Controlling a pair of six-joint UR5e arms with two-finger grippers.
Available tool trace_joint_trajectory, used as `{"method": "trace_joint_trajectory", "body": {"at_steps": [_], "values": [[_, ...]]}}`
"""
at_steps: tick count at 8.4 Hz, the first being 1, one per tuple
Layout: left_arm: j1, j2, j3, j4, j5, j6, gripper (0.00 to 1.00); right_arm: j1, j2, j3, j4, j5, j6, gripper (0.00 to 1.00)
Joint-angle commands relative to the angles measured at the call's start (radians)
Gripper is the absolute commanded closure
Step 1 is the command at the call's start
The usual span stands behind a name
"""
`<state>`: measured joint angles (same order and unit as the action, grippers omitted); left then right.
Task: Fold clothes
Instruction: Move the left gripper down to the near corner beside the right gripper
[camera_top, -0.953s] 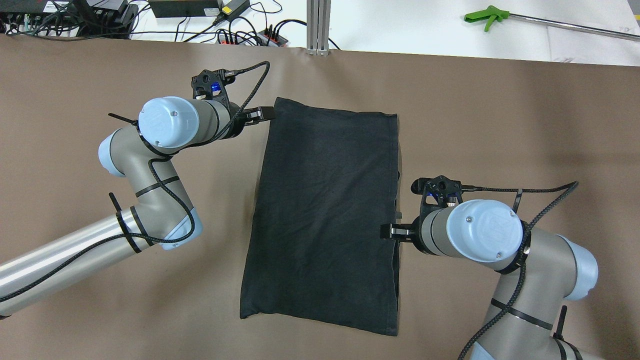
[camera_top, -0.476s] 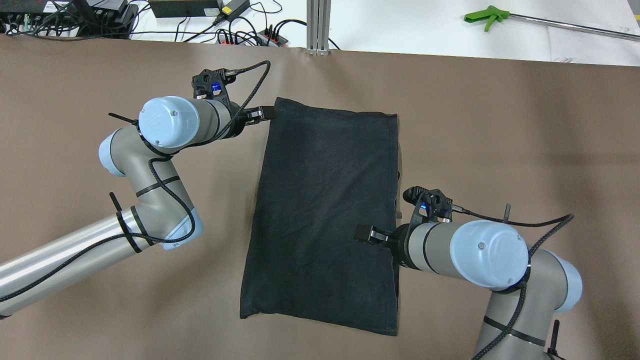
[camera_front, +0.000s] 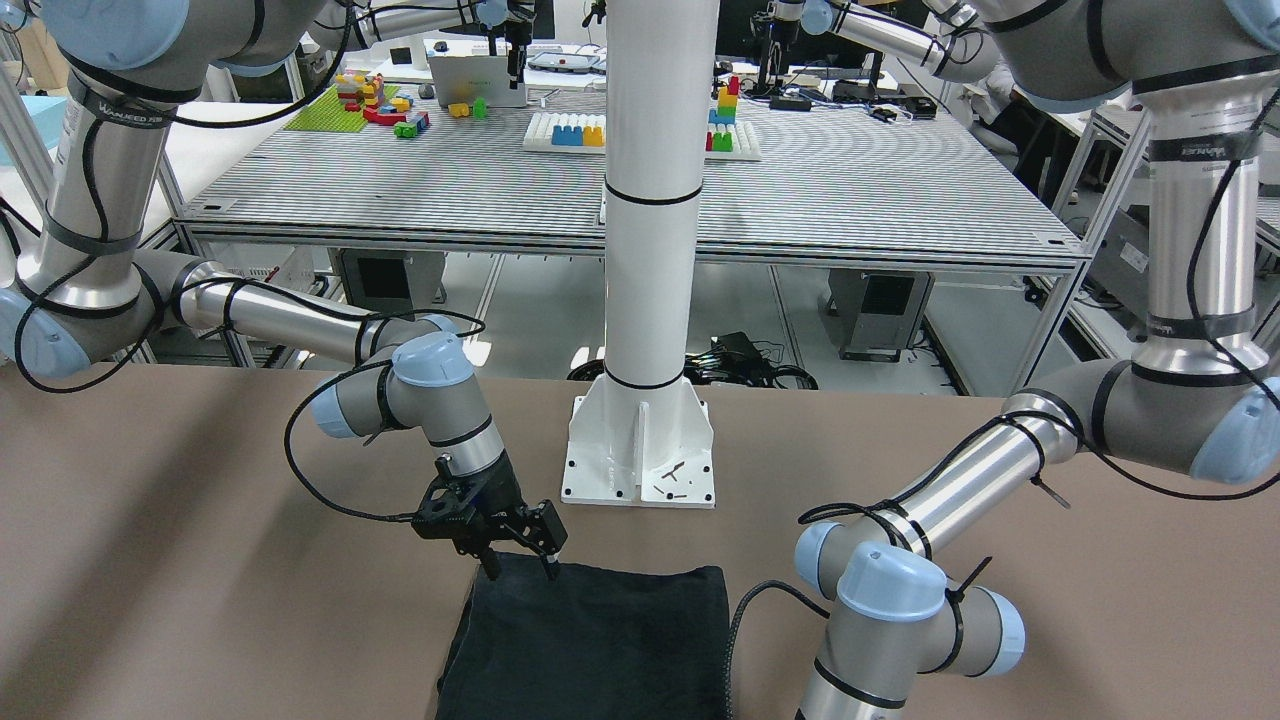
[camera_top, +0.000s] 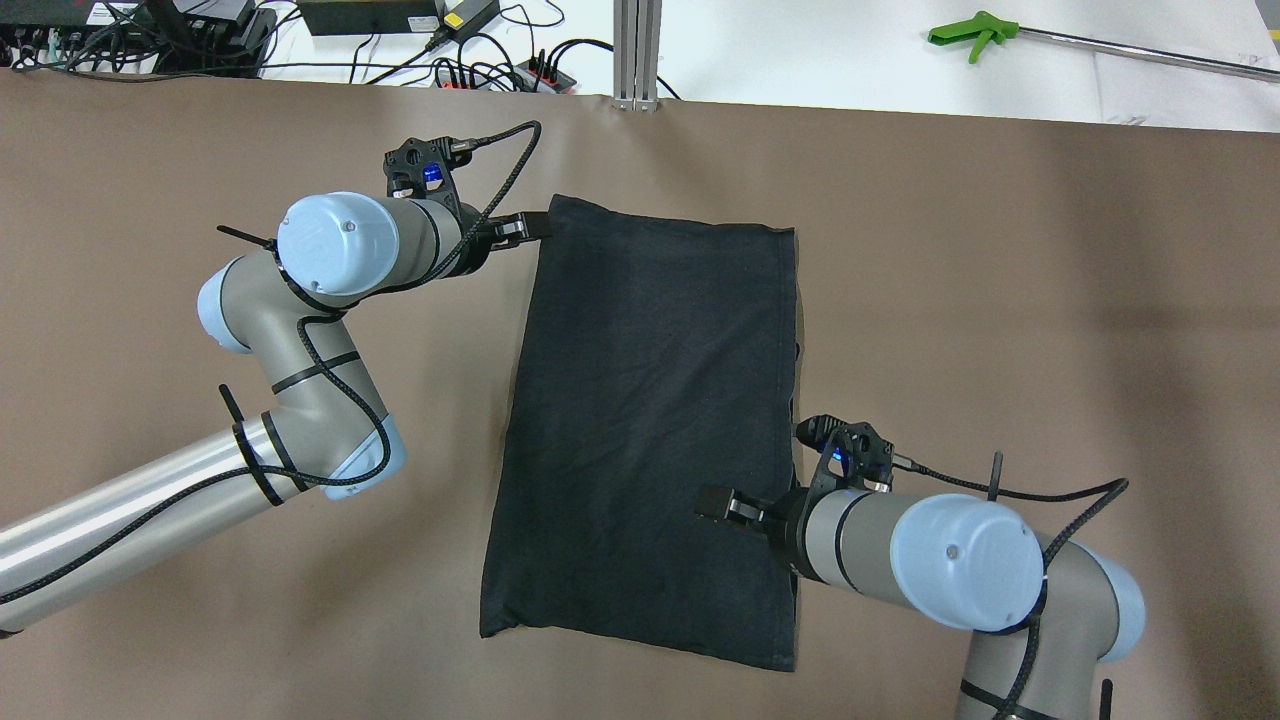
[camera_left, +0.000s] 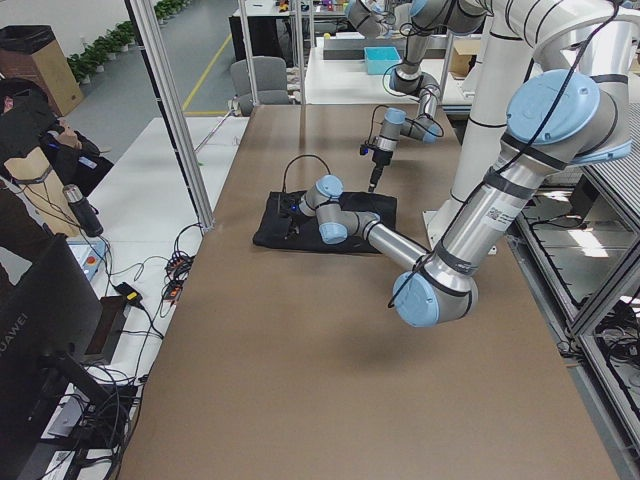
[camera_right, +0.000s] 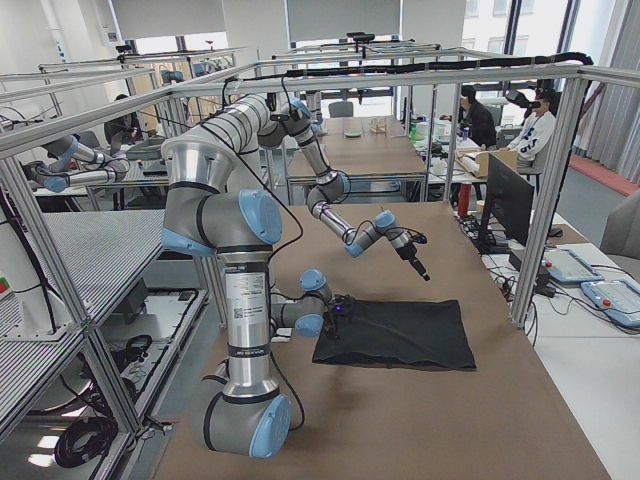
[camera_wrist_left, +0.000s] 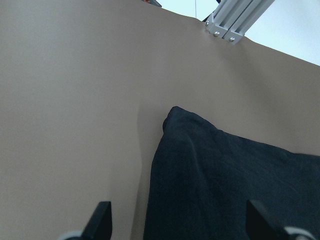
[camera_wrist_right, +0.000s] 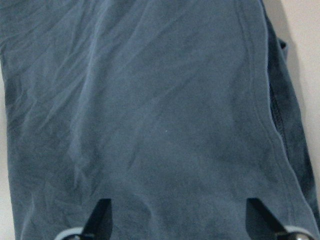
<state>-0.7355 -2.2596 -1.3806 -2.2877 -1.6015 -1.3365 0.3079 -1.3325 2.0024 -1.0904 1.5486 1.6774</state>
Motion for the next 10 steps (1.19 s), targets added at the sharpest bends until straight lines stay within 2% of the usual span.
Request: {"method": "trace_joint_trajectory", "body": {"at_steps": [1,2,4,8,9,10], "values": [[0.002,-0.004,0.000,0.001,0.000,0.000,0.05,-0.032,-0.011,-0.046,0.017,-0.030,0.001,0.06],[0.002,-0.017,0.001,0.004,0.002,-0.001,0.05,-0.033,-0.008,-0.078,0.032,-0.030,-0.002,0.06],[0.002,-0.018,0.003,0.007,0.002,0.000,0.05,-0.039,-0.005,-0.195,0.174,-0.032,0.002,0.06],[0.004,-0.018,0.011,0.010,0.002,0.007,0.05,-0.046,0.018,-0.209,0.182,-0.033,0.005,0.07],[0.004,-0.027,0.023,0.010,0.002,0.008,0.05,-0.046,0.047,-0.211,0.172,-0.033,0.024,0.39],[0.004,-0.044,0.041,0.008,0.003,0.007,0.05,-0.046,0.052,-0.211,0.169,-0.032,0.057,0.99]]}}
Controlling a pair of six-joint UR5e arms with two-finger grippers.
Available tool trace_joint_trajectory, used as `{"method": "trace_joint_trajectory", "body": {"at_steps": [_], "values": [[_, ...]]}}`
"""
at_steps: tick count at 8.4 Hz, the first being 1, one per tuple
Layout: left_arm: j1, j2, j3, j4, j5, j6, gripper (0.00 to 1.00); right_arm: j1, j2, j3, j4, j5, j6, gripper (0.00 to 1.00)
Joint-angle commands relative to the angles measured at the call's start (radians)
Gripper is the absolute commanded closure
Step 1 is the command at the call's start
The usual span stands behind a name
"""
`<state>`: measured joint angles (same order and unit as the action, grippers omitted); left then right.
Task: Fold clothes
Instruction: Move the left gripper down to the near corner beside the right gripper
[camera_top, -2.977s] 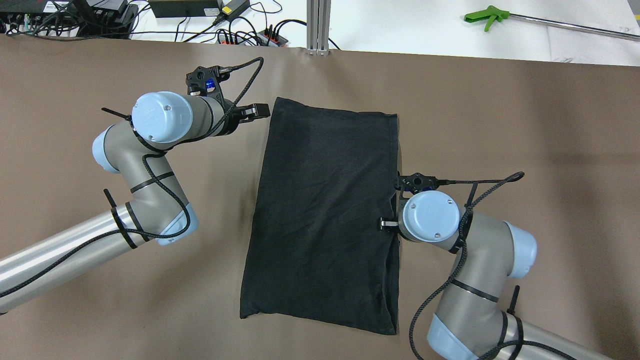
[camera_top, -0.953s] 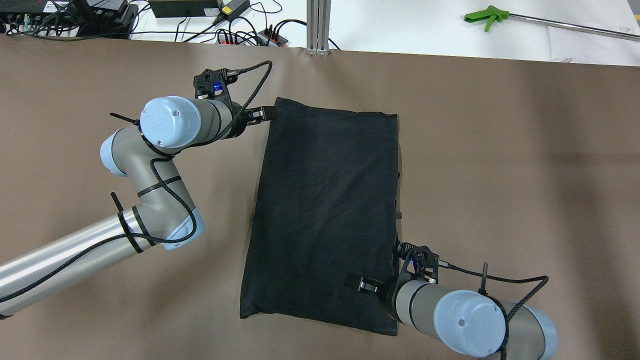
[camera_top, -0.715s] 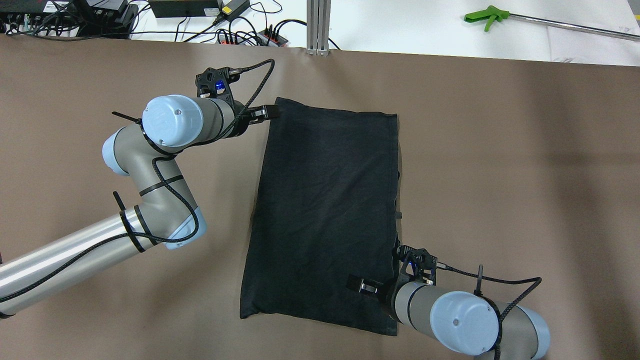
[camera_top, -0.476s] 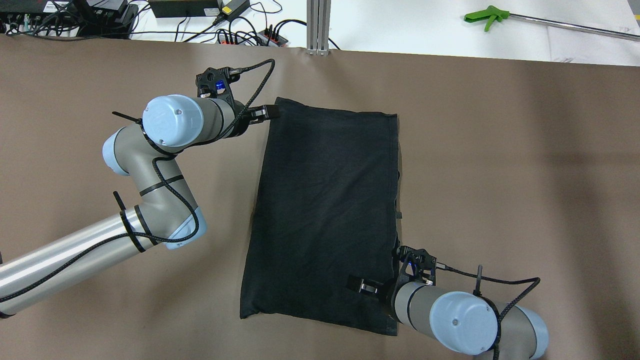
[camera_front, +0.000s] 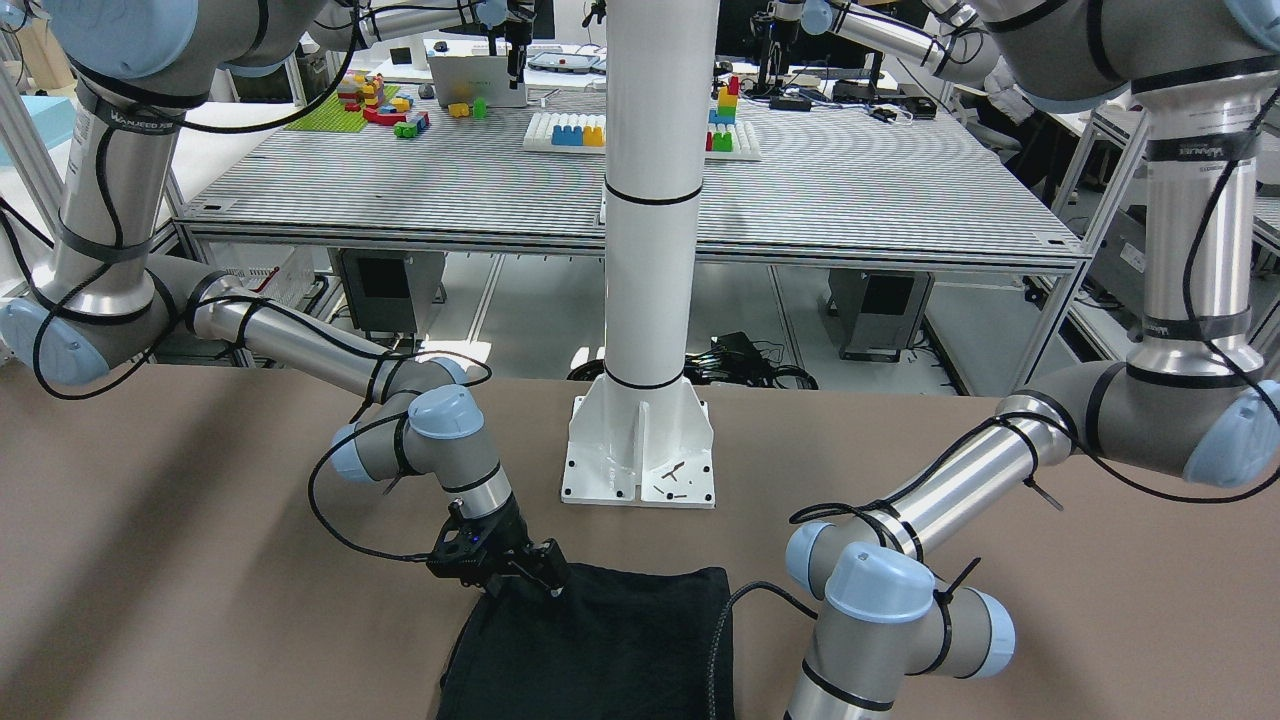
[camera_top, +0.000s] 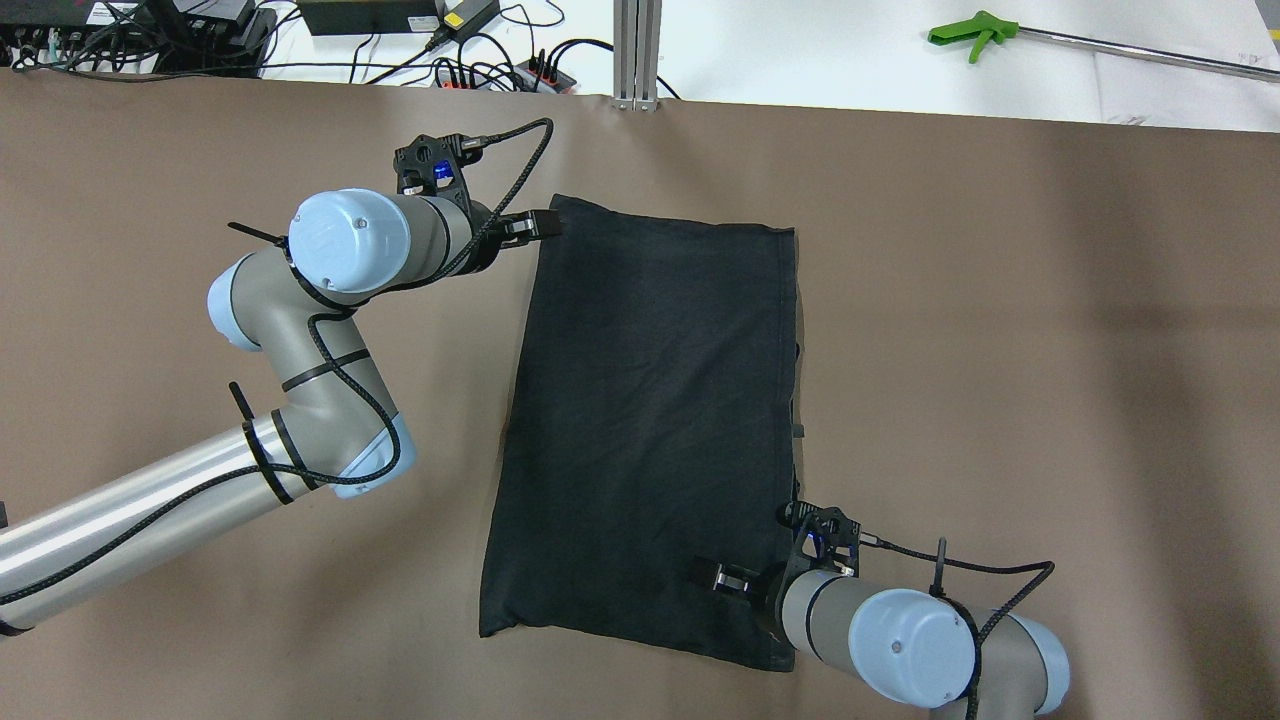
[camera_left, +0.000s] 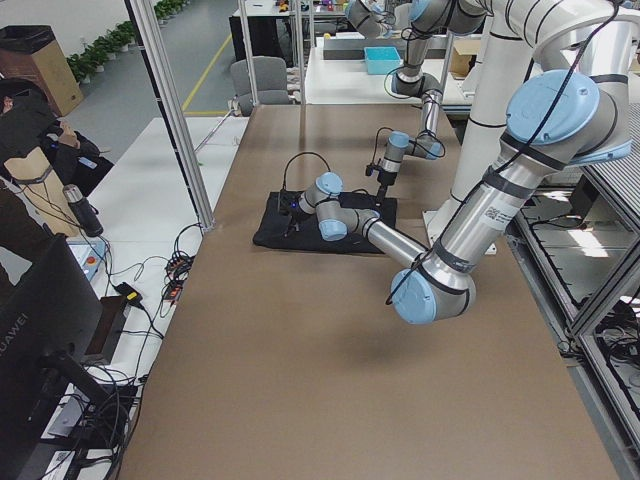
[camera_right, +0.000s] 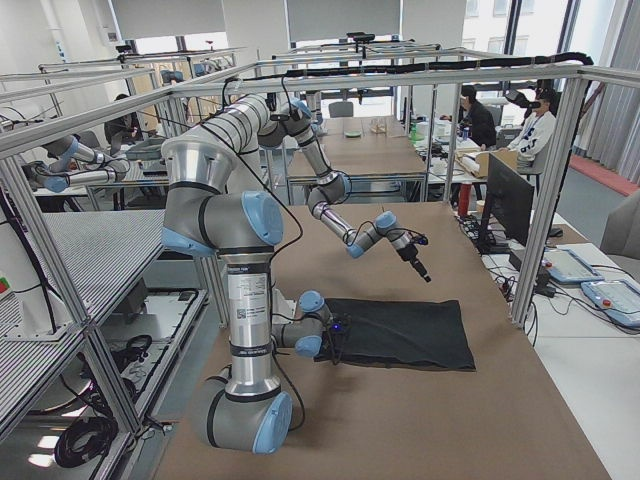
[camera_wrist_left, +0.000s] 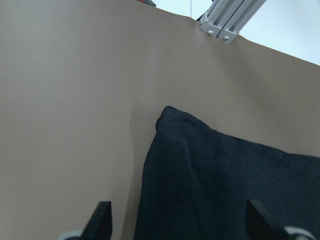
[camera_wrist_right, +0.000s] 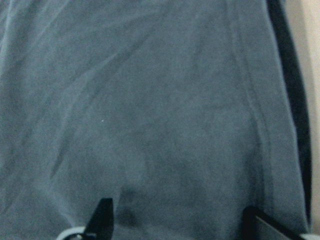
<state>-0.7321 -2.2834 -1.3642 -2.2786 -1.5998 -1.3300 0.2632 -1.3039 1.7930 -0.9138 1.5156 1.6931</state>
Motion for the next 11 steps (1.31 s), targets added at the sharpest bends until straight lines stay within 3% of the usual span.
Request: {"method": "trace_joint_trajectory", "body": {"at_steps": [1,5,7,8,9,11], "values": [[0.000,-0.028,0.033,-0.001,0.000,0.000,0.05,0.001,0.029,0.000,-0.008,0.001,0.042,1.00],[0.000,-0.037,0.033,-0.002,-0.002,-0.005,0.05,0.022,0.026,0.008,0.001,0.014,0.039,1.00],[-0.010,-0.044,0.018,-0.009,-0.015,-0.009,0.06,0.030,0.015,0.084,-0.008,0.026,0.028,1.00],[-0.012,-0.042,0.008,-0.010,-0.070,-0.067,0.06,0.045,0.014,0.094,-0.008,0.061,0.026,1.00],[-0.010,-0.030,-0.033,-0.015,-0.148,-0.163,0.06,0.056,0.012,0.094,-0.008,0.080,0.026,1.00],[0.046,0.116,-0.251,-0.021,-0.157,-0.294,0.06,0.068,0.011,0.094,-0.007,0.081,0.023,1.00]]}}
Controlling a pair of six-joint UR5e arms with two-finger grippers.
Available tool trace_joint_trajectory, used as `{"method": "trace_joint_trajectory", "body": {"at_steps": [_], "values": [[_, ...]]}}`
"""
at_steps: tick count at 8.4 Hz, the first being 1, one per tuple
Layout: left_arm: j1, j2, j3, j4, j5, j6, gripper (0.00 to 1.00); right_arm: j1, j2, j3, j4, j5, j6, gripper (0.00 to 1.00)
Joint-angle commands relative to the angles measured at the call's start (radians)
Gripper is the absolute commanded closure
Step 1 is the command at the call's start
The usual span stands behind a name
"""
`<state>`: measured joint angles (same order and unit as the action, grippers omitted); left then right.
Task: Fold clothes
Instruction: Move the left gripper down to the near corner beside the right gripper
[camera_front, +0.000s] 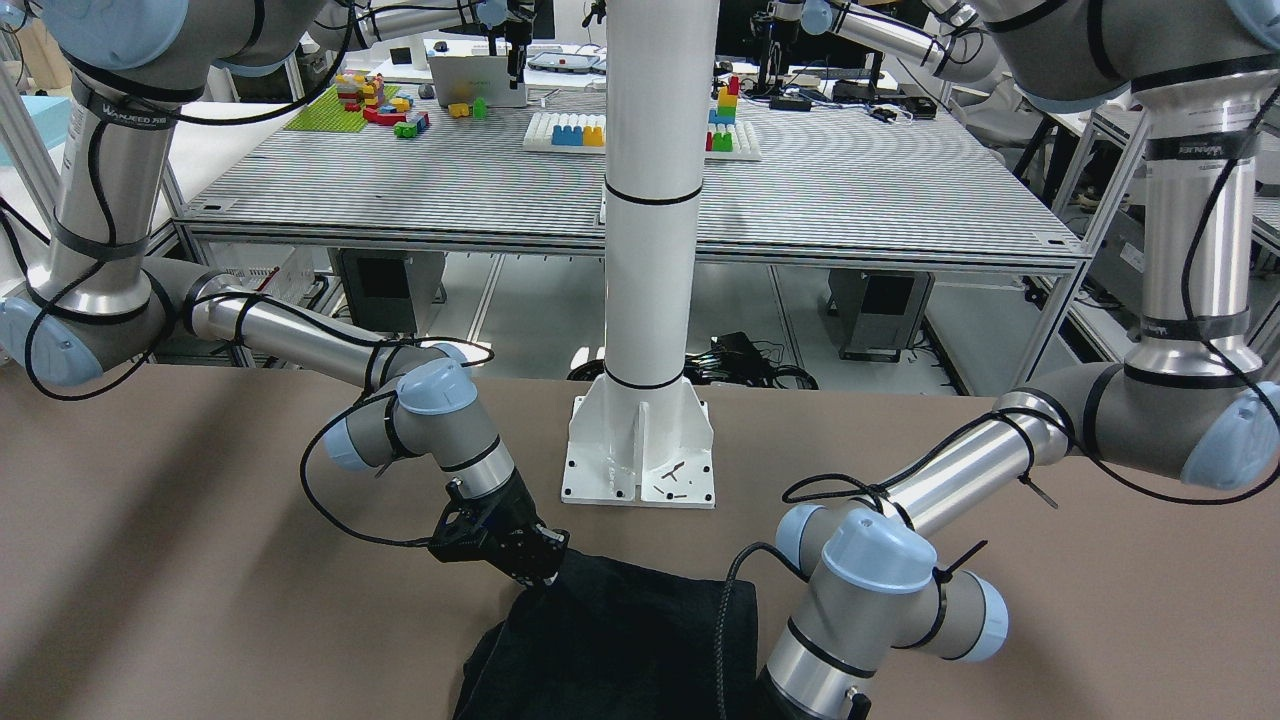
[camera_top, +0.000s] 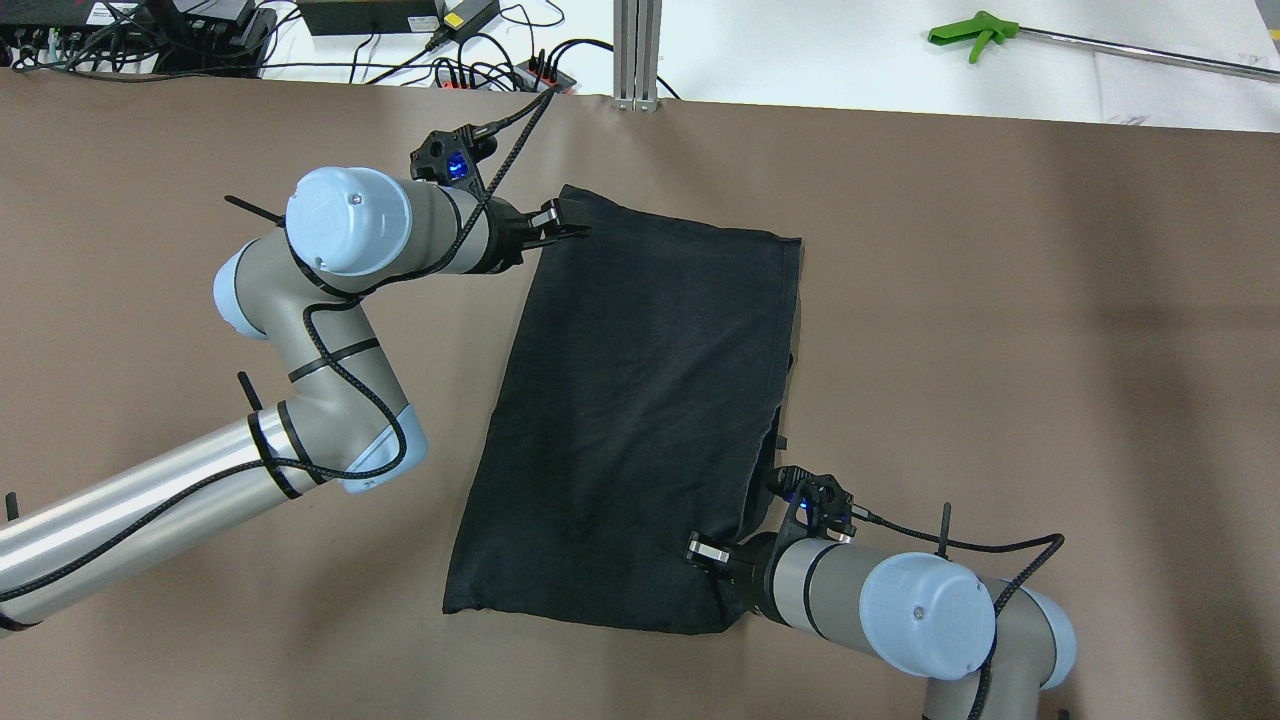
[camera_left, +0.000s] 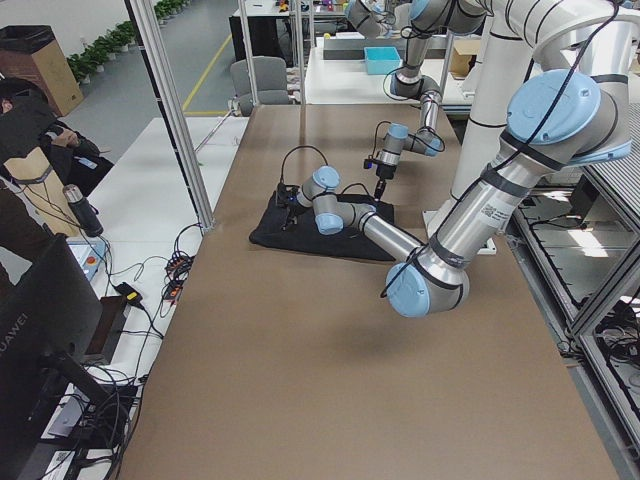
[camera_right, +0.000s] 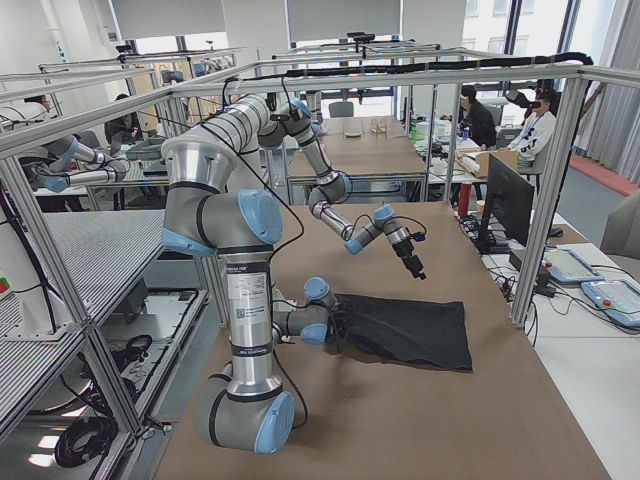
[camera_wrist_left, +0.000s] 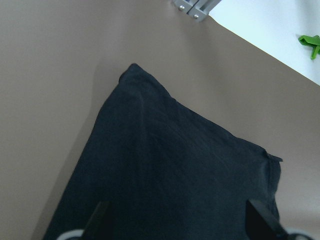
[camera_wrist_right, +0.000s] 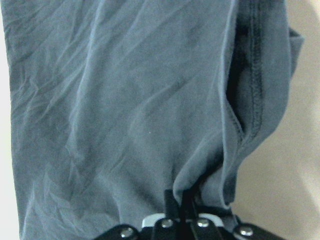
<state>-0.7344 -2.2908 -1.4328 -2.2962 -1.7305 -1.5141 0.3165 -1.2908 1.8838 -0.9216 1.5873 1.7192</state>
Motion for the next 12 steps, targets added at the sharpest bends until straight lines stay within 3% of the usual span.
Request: {"method": "trace_joint_trajectory", "body": {"at_steps": [1,3,4,5,7,12], "values": [[0.082,0.249,-0.331,0.013,-0.015,-0.112,0.06,0.019,-0.008,0.003,0.001,0.011,-0.006,1.00],[0.168,0.420,-0.537,0.105,0.030,-0.150,0.06,0.022,-0.010,0.001,0.003,0.008,-0.027,1.00],[0.266,0.456,-0.543,0.101,0.119,-0.182,0.06,0.022,-0.016,0.003,0.004,0.007,-0.027,1.00],[0.362,0.464,-0.522,0.063,0.222,-0.187,0.06,0.029,-0.016,0.003,0.004,0.007,-0.027,1.00],[0.414,0.475,-0.378,-0.205,0.269,-0.193,0.06,0.045,-0.025,0.005,0.006,0.011,-0.027,1.00],[0.518,0.505,-0.351,-0.189,0.345,-0.192,0.07,0.050,-0.032,0.005,0.009,0.011,-0.027,1.00]]}}
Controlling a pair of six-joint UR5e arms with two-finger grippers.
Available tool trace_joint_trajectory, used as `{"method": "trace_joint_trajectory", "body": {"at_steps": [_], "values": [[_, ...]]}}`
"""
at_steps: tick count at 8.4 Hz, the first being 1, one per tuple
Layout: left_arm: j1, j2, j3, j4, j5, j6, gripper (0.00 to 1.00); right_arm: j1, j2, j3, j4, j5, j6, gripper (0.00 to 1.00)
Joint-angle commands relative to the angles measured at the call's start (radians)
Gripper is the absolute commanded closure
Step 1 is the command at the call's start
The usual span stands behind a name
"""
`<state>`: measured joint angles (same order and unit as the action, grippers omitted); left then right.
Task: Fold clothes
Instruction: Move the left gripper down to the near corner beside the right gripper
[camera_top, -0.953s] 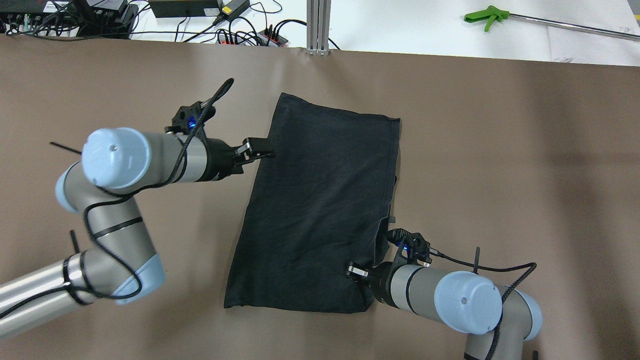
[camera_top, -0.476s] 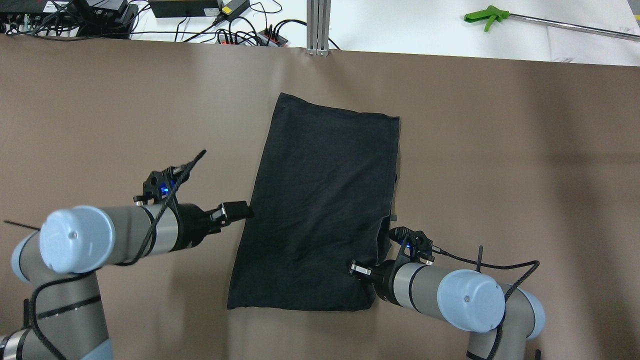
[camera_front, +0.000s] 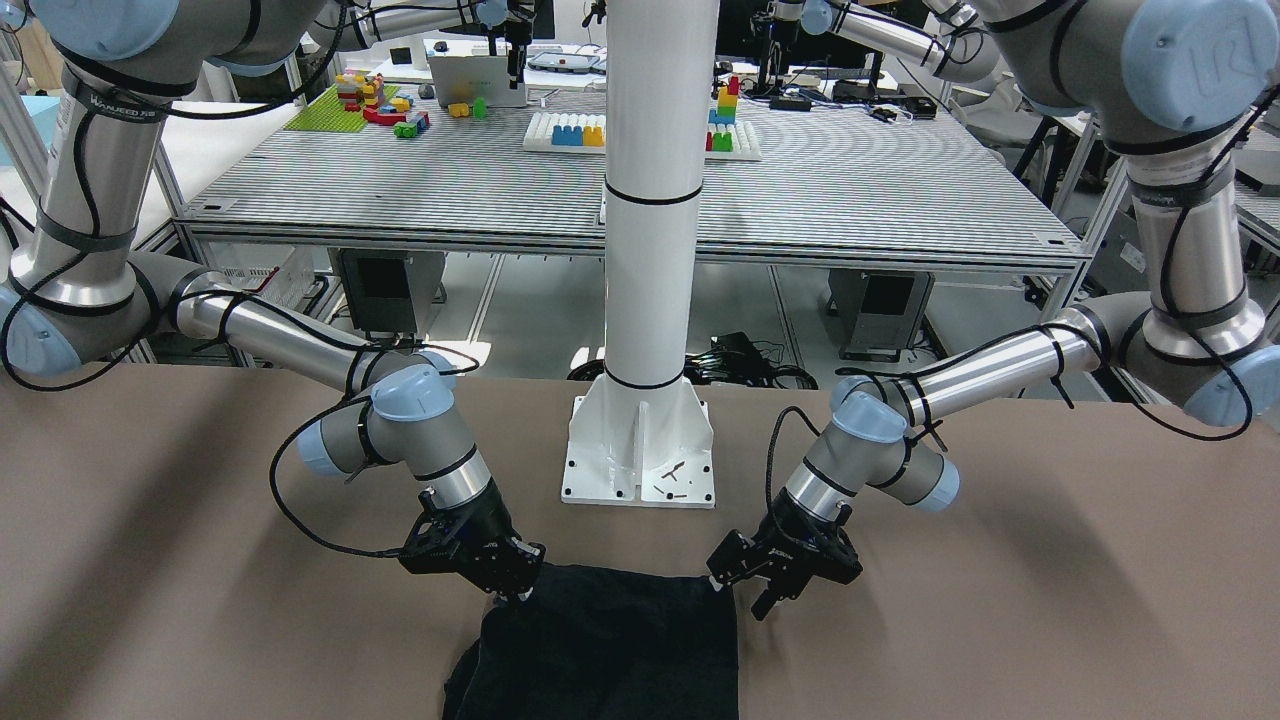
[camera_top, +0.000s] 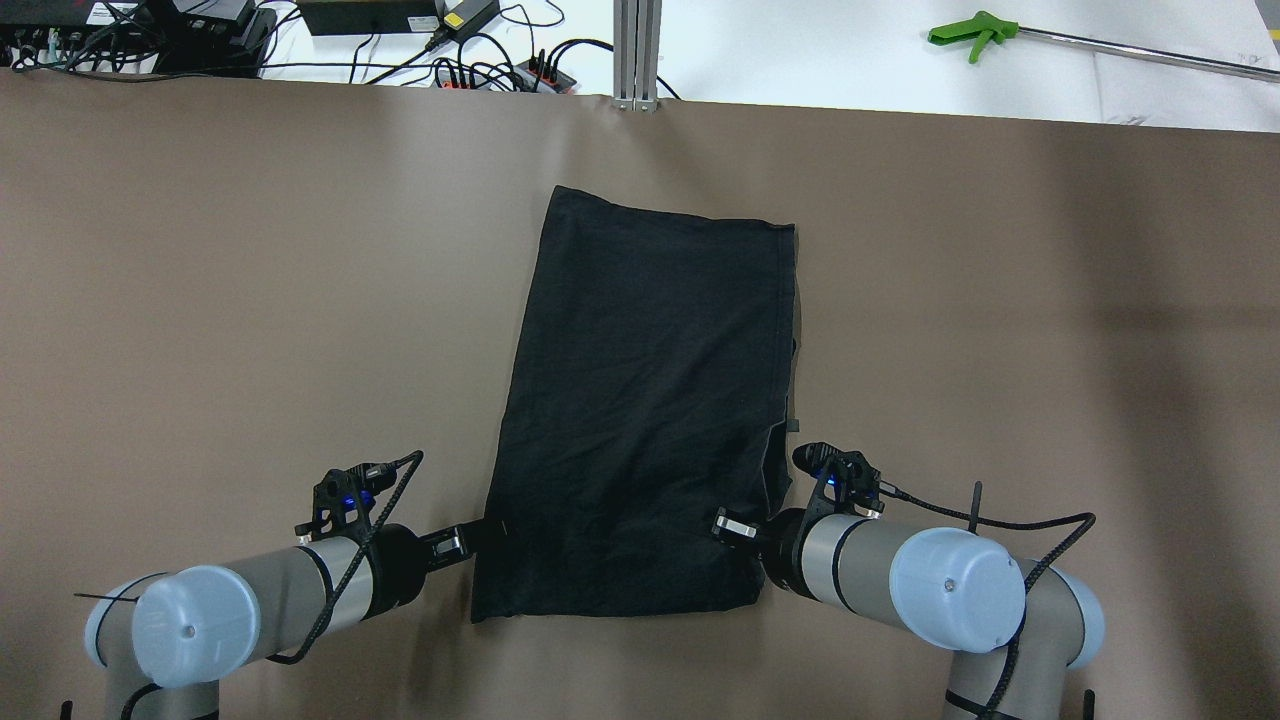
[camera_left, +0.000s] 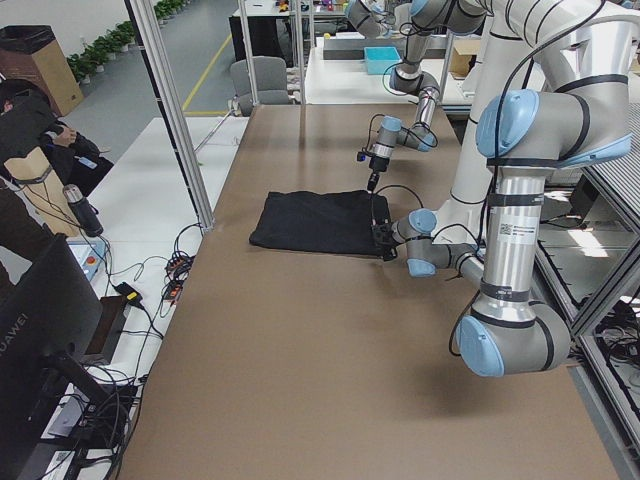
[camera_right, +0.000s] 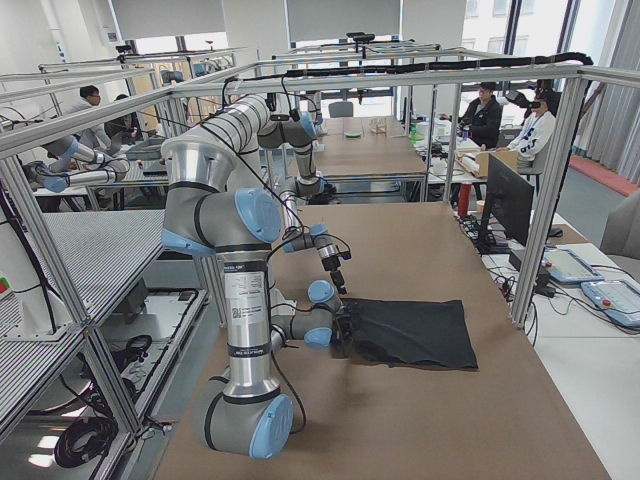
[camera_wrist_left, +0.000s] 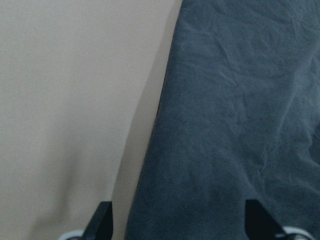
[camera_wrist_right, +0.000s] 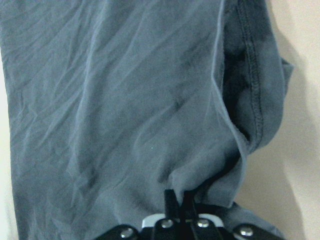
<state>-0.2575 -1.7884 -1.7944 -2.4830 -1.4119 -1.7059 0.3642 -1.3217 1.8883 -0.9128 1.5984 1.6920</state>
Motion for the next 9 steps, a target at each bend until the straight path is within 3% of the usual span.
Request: {"method": "trace_joint_trajectory", "body": {"at_steps": [1,3,4,5,6,9], "values": [[0.056,-0.002,0.012,0.000,0.031,0.000,0.07,0.002,-0.001,0.000,0.000,-0.001,0.000,1.00],[0.073,-0.017,0.042,-0.002,0.042,0.003,0.13,0.004,-0.007,0.002,0.000,-0.001,0.000,1.00],[0.073,-0.023,0.044,-0.002,0.044,0.003,0.31,0.004,-0.008,0.000,0.000,-0.001,0.000,1.00],[0.073,-0.026,0.041,-0.002,0.045,0.003,0.71,0.008,-0.011,0.002,0.000,-0.001,0.000,1.00],[0.073,-0.029,0.033,-0.004,0.042,0.005,1.00,0.010,-0.014,0.002,0.000,0.000,0.000,1.00],[0.072,-0.037,-0.005,-0.004,0.018,0.008,1.00,0.010,-0.017,0.005,0.000,0.000,0.000,1.00]]}}
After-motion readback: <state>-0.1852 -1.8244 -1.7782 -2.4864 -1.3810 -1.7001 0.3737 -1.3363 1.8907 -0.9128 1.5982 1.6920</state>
